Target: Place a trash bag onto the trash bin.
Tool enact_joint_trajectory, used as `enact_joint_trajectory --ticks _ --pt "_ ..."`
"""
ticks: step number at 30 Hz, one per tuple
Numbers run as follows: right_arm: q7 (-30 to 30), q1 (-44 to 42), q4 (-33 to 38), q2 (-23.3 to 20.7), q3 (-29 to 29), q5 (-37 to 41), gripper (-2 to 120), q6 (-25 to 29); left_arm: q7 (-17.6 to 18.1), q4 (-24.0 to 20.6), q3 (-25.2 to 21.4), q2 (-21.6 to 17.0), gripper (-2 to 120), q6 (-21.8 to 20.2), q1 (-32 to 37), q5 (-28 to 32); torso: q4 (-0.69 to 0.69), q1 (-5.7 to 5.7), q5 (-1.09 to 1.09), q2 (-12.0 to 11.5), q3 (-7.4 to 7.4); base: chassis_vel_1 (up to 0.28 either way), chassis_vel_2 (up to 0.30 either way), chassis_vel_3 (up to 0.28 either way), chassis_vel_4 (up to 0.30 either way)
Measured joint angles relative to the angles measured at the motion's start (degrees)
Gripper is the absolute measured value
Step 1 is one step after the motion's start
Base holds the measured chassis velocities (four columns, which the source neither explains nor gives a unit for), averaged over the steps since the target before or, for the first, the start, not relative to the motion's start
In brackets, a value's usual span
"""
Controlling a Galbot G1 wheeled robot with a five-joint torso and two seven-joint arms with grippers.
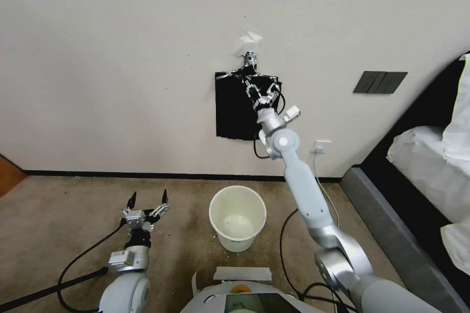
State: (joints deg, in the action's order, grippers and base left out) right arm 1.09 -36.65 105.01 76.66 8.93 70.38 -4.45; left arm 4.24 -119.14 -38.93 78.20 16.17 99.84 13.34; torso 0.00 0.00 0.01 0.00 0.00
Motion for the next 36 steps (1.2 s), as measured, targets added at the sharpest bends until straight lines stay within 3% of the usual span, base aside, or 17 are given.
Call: enact_joint_trajectory --ticks 10,36 --pt "1.94 -12.46 10.91 -4.1 -1.51 -3.64 0 1.41 0.05 -0.3 1.2 0.14 100 0.08 -0.47 -0.2 0.0 0.0 0.0 0.0 0.0 0.0 0.0 0.0 0.0" --pt "0.02 -32.04 20.44 -5.62 -1.14 -14.45 0 1.56 0.05 -1.25 3.08 -0.09 100 0.25 -1.0 -0.22 0.01 0.0 -0.01 0.0 0.0 0.0 0.0 0.0 0.0"
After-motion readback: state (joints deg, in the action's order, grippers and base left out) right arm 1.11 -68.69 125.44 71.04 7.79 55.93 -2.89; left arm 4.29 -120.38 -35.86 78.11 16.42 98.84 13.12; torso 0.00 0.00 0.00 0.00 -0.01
